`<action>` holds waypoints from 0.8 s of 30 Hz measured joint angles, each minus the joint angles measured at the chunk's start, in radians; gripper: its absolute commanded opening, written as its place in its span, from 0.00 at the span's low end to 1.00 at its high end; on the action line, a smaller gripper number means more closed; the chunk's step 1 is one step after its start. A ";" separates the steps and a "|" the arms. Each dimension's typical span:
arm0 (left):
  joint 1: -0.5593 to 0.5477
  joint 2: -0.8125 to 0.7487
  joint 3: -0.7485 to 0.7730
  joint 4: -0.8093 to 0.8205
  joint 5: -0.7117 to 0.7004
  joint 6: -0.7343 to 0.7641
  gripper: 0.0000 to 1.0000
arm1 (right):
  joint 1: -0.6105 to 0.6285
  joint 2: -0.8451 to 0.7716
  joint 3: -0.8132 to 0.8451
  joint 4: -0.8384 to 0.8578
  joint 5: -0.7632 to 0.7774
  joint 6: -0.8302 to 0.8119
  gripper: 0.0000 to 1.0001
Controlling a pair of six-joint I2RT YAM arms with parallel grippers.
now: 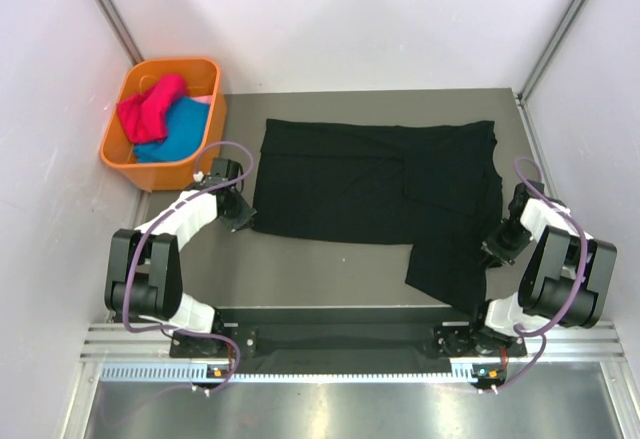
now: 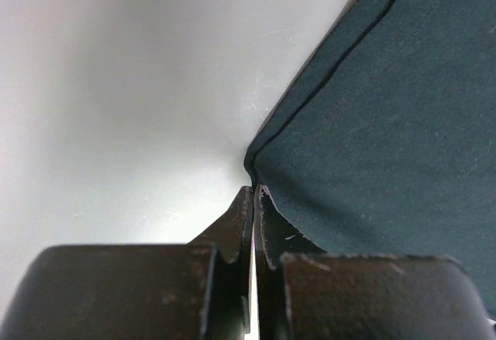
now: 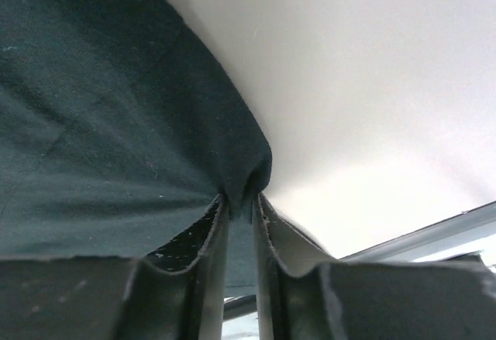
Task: Fold and stack the t-shirts
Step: Fold the tshirt
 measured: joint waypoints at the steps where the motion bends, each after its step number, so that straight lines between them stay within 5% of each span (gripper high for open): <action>1: 0.000 0.002 0.000 0.000 0.000 0.000 0.00 | 0.000 0.000 0.000 0.000 -0.001 -0.001 0.12; 5: 0.000 0.002 0.000 0.000 -0.001 0.000 0.00 | 0.000 -0.006 -0.003 0.004 -0.008 0.000 0.18; 7: 0.000 0.002 0.000 -0.002 -0.001 0.000 0.00 | 0.000 -0.007 -0.003 0.008 -0.016 0.000 0.36; 11: 0.000 0.002 0.000 -0.002 0.000 0.000 0.00 | 0.001 -0.015 -0.003 0.016 -0.042 0.002 0.52; 15: 0.000 0.002 0.000 -0.001 0.000 -0.001 0.00 | -0.008 -0.038 -0.003 -0.001 -0.020 -0.001 0.51; 21: 0.000 0.002 0.000 0.003 0.001 0.000 0.00 | -0.061 -0.072 -0.003 -0.036 0.017 -0.002 0.31; 24: 0.000 0.002 0.000 0.011 0.003 0.000 0.00 | -0.071 -0.072 -0.003 -0.059 0.033 0.000 0.30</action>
